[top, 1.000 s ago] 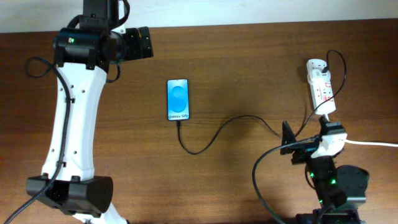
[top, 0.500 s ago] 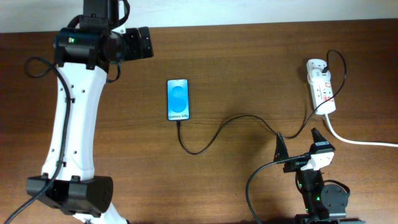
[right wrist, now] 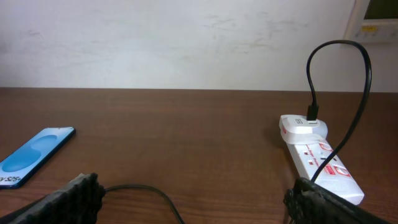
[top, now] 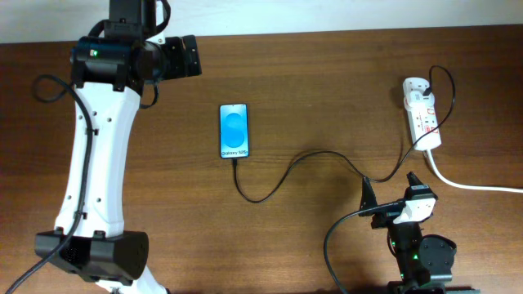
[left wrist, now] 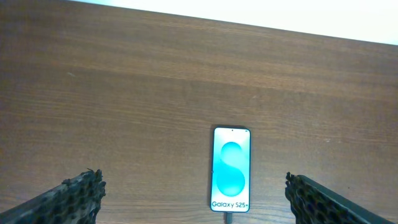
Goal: Plug charger to phone and switch on socket
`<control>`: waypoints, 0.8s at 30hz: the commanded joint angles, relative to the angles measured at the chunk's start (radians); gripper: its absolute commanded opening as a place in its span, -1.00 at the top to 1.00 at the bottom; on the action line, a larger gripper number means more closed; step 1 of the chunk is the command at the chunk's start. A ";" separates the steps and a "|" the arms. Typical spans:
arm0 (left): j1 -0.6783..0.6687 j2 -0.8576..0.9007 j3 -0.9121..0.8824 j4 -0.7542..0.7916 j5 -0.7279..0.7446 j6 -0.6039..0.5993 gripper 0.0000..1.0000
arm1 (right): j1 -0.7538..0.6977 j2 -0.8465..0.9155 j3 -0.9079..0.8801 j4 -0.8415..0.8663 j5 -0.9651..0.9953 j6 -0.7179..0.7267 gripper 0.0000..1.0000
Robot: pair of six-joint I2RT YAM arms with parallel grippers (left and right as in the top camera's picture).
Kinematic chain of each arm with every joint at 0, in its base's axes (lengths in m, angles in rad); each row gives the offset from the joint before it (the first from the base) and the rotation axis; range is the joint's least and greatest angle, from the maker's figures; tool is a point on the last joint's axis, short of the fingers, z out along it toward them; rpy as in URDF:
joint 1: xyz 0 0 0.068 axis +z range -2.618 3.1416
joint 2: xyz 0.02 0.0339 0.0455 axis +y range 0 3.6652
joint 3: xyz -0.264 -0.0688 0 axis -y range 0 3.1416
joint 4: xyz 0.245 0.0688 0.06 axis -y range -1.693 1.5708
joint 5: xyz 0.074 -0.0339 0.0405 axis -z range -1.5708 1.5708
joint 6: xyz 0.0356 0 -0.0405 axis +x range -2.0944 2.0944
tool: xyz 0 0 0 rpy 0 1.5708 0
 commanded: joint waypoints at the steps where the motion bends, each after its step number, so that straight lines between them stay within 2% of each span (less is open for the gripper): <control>1: 0.002 -0.015 0.003 0.002 -0.010 -0.002 -0.99 | 0.010 -0.010 -0.005 -0.008 0.012 0.008 -0.97; 12: 0.002 -0.015 0.003 -0.077 -0.010 -0.002 -0.99 | 0.010 -0.010 -0.005 -0.008 0.012 0.008 -0.97; 16: 0.003 -0.081 -0.026 -0.097 -0.022 -0.001 -0.99 | 0.010 -0.010 -0.005 -0.008 0.012 0.008 -0.97; 19: 0.003 -0.194 -0.181 0.006 -0.021 0.014 -0.99 | 0.010 -0.010 -0.005 -0.008 0.012 0.008 -0.97; 24: 0.003 -0.489 -0.610 0.267 -0.021 0.125 -0.99 | 0.010 -0.010 -0.005 -0.008 0.012 0.008 -0.97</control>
